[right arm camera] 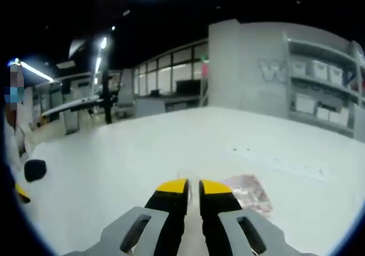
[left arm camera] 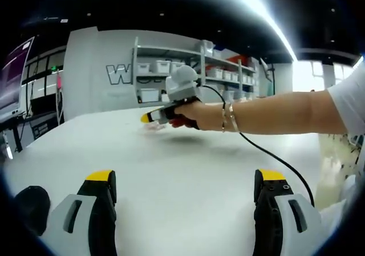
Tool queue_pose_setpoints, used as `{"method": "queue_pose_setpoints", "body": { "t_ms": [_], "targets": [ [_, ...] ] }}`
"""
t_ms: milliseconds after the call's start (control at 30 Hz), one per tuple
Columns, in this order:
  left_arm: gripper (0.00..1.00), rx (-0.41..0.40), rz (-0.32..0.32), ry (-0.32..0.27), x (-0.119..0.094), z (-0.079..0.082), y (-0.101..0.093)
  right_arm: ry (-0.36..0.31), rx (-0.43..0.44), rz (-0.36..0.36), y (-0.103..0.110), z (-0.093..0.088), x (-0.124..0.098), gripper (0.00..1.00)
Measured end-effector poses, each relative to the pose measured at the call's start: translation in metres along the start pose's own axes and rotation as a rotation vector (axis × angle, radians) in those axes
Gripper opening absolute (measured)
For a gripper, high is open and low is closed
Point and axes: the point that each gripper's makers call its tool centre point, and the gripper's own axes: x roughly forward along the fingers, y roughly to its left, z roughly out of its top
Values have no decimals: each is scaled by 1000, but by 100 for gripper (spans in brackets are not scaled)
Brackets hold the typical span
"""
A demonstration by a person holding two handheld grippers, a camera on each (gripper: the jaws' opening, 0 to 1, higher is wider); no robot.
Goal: Open the resealable bag by pulling the two sides of the seal apart until the entire bag opening is separated and visibly accessible.
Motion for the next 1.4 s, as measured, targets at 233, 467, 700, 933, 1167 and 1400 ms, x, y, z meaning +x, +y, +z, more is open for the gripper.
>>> {"method": "queue_pose_setpoints", "body": {
  "t_ms": [233, 467, 700, 933, 1167, 1400],
  "targets": [
    [99, 2, 3, -9, -2, 2, 0, 8, -14, 0, 1, -2, -1, 9],
    [99, 1, 4, -2, -3, -1, 0, 11, -15, 2, -1, -2, 3, 14],
    [99, 1, 9, -5, -5, 0, 2, 16, -27, 0, -4, 1, 6, 19],
    [100, -2, 14, 6, -6, -3, 3, 13, -28, -2, -5, 4, 6, 23],
    [100, -2, 15, 15, -7, -2, 3, 13, -28, -10, -8, 6, 3, 27],
    [100, 1, 22, 19, -9, -1, 3, 13, -24, -16, -9, 6, -3, 30]
  ]
}}
